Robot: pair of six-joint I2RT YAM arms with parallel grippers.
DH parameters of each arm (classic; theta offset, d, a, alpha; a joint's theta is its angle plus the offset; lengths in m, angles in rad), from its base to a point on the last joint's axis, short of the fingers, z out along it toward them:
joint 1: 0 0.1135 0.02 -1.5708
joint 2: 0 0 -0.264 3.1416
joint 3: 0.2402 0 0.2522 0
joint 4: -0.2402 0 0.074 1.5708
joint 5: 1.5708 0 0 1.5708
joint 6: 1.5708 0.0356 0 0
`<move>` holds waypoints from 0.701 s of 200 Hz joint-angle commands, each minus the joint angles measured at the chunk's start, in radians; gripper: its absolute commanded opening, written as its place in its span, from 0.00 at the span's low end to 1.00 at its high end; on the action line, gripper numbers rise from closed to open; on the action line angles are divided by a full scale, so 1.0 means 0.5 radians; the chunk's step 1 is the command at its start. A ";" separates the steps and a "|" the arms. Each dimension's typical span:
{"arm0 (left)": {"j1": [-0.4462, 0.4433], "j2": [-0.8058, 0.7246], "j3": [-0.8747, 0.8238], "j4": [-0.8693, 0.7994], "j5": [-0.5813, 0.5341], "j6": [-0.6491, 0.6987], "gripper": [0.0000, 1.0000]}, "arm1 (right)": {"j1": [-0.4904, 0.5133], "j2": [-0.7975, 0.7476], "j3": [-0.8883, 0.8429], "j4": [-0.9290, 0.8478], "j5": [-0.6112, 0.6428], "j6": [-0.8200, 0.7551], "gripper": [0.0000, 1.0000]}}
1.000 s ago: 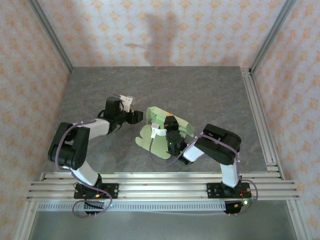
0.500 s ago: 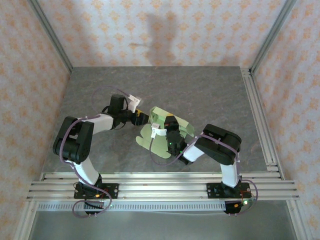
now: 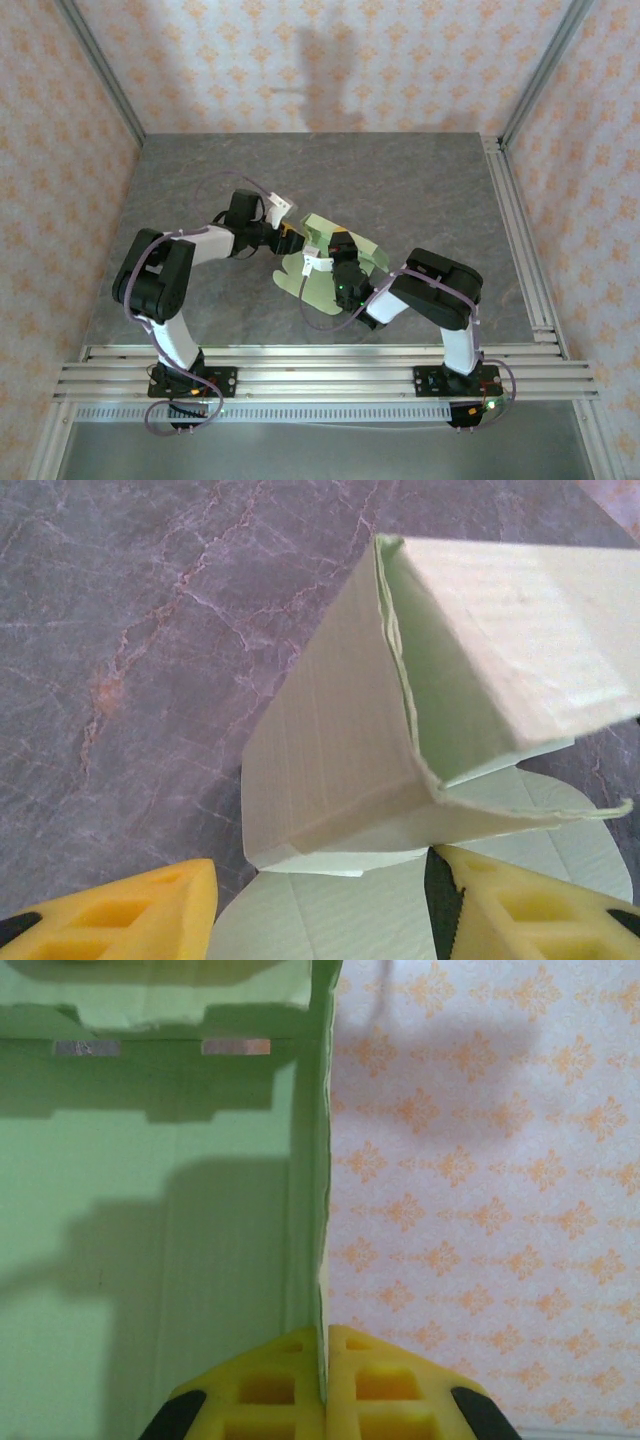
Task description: Fold the paper box
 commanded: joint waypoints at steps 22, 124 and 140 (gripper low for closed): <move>-0.047 0.064 0.100 0.006 -0.040 0.021 0.51 | 0.015 -0.054 0.006 0.046 0.055 0.064 0.00; -0.084 0.045 0.073 0.123 -0.038 -0.024 0.47 | 0.015 -0.051 0.020 -0.058 0.066 0.167 0.00; -0.087 0.055 0.080 0.142 -0.037 -0.037 0.44 | 0.014 -0.047 0.030 -0.104 0.061 0.194 0.00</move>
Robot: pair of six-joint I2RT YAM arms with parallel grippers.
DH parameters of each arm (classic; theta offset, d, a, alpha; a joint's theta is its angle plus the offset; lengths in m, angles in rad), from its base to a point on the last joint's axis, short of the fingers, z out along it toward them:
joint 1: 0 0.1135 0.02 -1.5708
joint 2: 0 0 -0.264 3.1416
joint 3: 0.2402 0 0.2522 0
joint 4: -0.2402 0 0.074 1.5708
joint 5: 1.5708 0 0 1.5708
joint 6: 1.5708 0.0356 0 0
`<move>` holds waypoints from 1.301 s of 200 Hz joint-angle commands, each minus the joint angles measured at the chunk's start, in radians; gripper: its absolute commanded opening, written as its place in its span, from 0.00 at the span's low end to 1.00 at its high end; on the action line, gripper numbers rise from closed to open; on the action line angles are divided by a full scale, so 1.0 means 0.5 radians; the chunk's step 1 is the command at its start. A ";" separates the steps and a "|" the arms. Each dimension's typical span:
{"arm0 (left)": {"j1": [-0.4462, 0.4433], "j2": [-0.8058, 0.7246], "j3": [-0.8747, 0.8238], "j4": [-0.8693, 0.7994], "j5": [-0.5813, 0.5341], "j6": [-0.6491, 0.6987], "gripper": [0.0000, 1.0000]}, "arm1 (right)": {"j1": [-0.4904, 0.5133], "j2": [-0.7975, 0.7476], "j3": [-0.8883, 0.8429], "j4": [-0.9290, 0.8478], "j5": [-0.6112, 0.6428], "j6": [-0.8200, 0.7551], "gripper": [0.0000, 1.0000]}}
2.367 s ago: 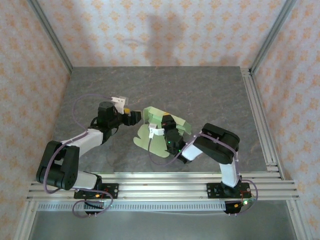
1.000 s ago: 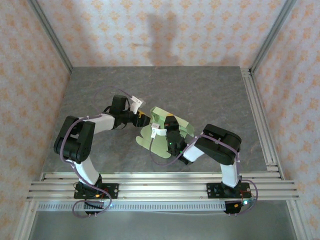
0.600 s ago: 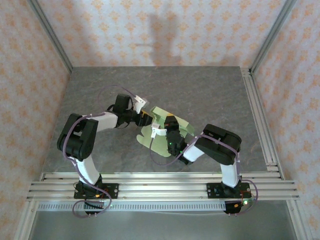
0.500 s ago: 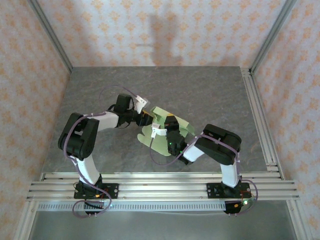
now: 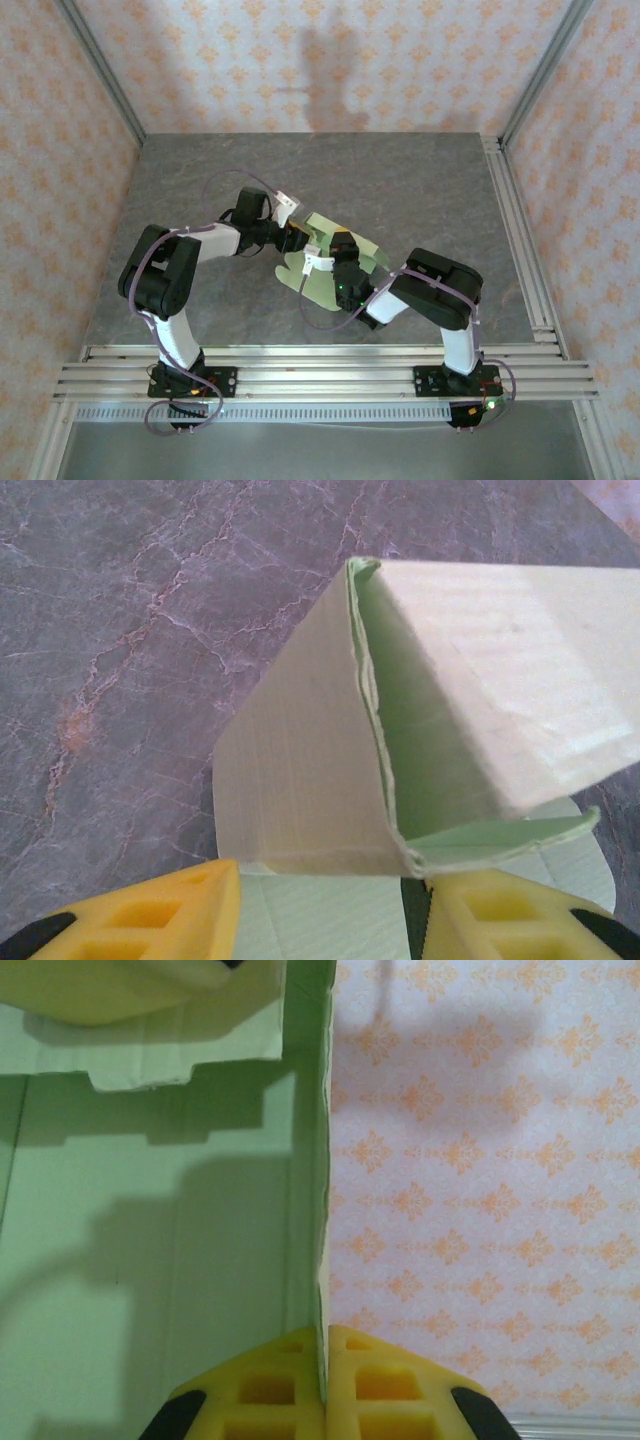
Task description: Fold the paper box
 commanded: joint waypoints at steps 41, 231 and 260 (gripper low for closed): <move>-0.073 0.038 0.092 0.028 -0.042 0.024 0.43 | 0.014 -0.064 0.040 -0.210 0.022 0.177 0.00; -0.163 -0.006 0.051 -0.041 -0.374 0.045 0.03 | 0.009 -0.068 0.085 -0.328 0.043 0.327 0.09; -0.164 -0.029 0.041 -0.052 -0.457 0.050 0.03 | 0.014 -0.085 0.091 -0.319 0.044 0.362 0.32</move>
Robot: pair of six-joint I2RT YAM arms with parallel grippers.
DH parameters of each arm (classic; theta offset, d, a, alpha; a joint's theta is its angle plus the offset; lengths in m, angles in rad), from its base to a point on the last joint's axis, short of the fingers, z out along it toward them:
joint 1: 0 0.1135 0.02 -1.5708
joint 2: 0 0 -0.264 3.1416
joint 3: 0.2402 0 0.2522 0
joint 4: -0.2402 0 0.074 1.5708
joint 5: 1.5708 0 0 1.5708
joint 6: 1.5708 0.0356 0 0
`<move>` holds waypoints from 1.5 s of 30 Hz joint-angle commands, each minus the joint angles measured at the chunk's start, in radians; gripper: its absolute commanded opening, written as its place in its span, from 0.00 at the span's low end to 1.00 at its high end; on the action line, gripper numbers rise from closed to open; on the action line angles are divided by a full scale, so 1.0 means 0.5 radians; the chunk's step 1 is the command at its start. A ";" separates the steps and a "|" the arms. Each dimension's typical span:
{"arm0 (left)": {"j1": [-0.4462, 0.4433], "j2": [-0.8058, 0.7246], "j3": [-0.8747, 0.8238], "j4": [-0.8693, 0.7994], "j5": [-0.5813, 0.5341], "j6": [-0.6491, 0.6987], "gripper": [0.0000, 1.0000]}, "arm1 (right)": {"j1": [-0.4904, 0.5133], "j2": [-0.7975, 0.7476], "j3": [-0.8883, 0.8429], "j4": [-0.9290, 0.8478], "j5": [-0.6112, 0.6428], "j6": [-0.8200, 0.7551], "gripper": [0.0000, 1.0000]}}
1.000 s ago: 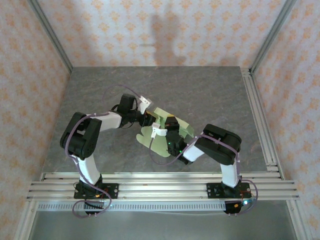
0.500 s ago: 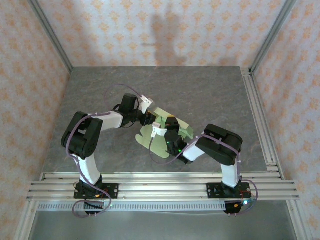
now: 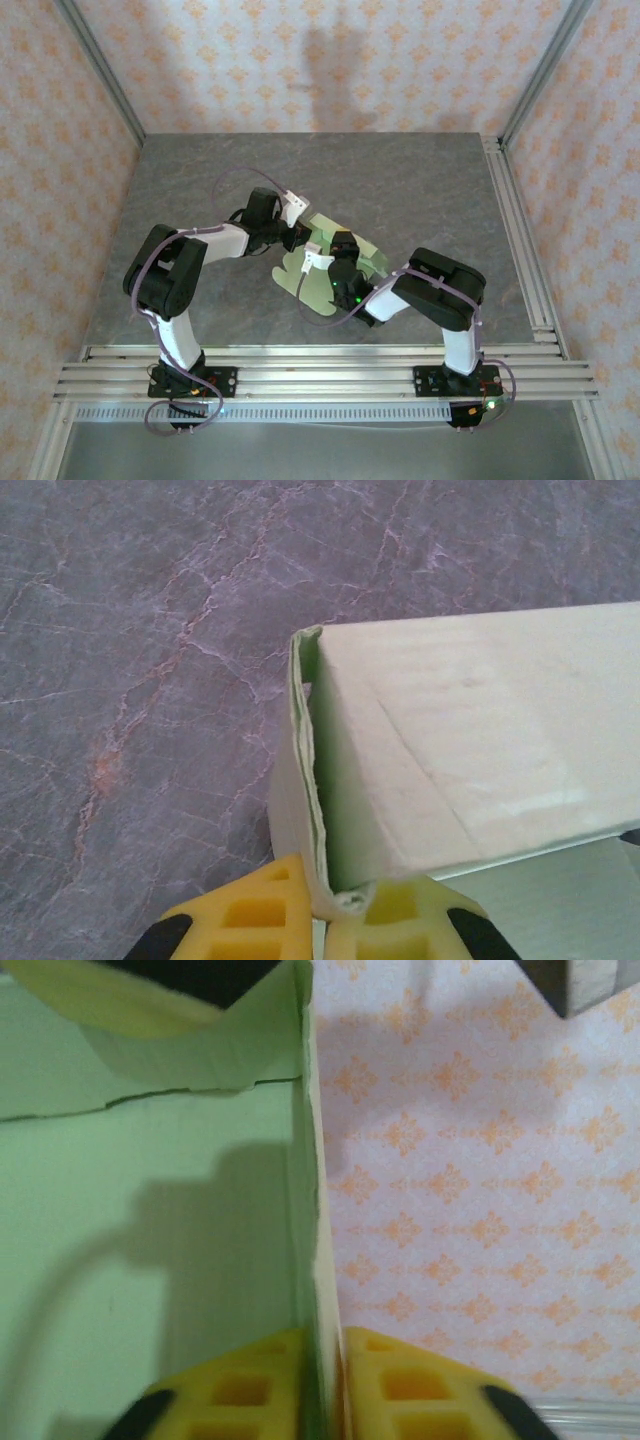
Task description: Fold the paper box
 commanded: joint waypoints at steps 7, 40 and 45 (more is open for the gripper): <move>-0.019 -0.100 -0.003 -0.118 -0.224 0.011 0.02 | 0.024 -0.091 0.025 -0.004 -0.026 0.127 0.58; -0.171 -0.326 -0.265 0.187 -0.946 -0.199 0.03 | -0.318 -1.332 0.582 -2.460 -1.480 2.880 0.96; -0.229 -0.351 -0.318 0.231 -0.925 -0.186 0.04 | -0.662 -1.254 0.779 -2.665 -2.018 3.477 0.93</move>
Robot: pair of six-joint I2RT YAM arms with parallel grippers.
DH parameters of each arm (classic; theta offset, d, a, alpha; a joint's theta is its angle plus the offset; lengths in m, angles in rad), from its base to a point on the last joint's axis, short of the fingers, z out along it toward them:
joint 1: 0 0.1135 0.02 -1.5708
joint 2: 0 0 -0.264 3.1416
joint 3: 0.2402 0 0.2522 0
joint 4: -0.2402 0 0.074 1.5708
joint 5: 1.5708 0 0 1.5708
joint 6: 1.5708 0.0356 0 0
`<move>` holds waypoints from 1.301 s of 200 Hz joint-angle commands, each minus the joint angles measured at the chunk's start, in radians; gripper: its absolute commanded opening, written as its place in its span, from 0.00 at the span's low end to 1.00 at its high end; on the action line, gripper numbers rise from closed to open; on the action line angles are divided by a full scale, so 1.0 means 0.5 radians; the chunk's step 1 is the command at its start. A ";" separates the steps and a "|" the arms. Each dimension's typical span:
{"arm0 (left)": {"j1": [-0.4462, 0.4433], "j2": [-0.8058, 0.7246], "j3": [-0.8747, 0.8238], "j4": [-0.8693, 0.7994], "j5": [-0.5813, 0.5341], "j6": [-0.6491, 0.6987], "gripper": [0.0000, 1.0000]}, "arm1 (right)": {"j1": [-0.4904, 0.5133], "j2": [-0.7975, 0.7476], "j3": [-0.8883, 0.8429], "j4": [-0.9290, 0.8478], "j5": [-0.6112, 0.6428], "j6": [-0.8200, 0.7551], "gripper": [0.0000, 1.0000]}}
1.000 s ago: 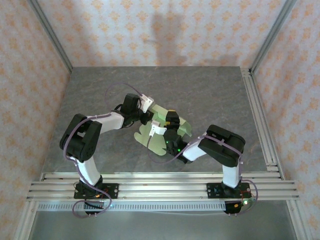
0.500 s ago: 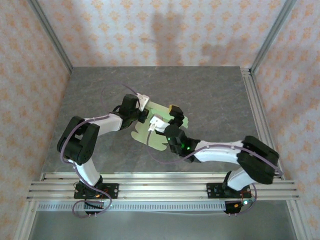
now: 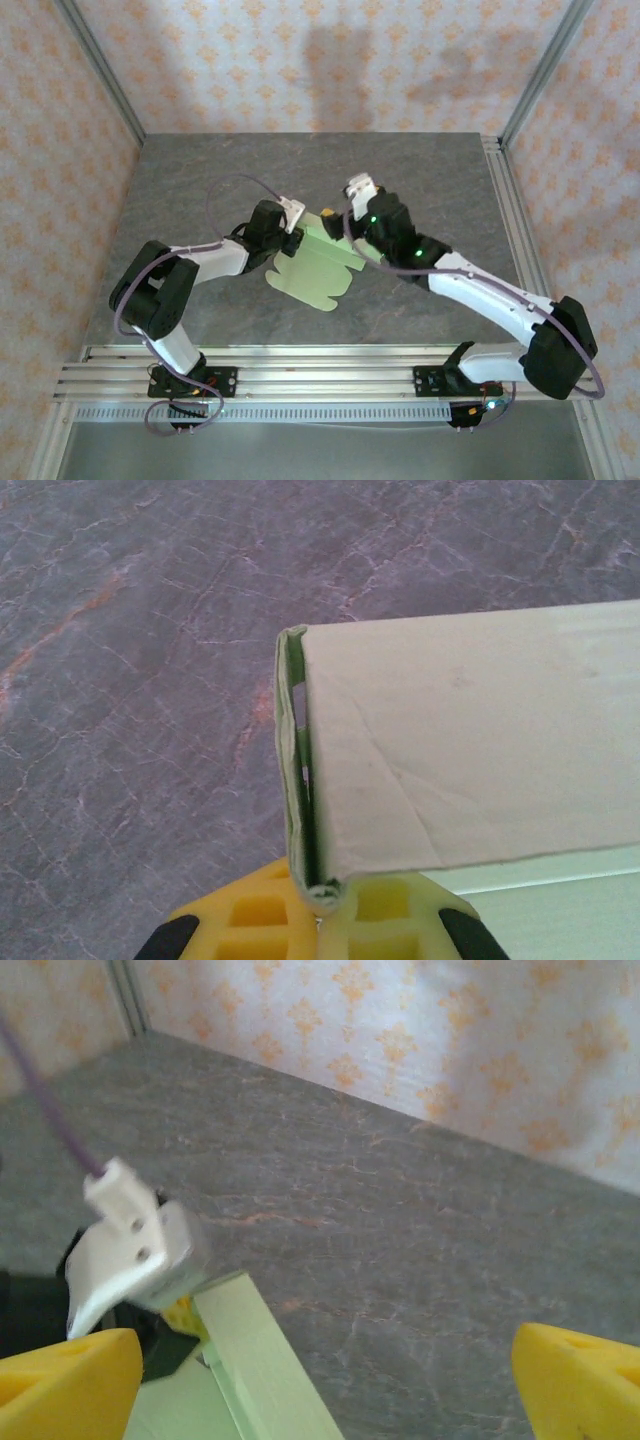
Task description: Fold the paper box
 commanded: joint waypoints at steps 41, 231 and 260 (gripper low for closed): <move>-0.063 -0.072 -0.116 0.186 -0.011 0.023 0.04 | -0.478 0.395 0.401 -0.537 -1.136 0.853 0.90; -0.119 -0.008 -0.210 0.330 0.115 0.004 0.06 | -0.478 1.457 0.824 -0.589 -1.932 0.585 0.74; -0.120 0.020 -0.236 0.421 0.076 -0.026 0.12 | -0.487 1.457 0.795 -0.559 -1.945 0.610 0.70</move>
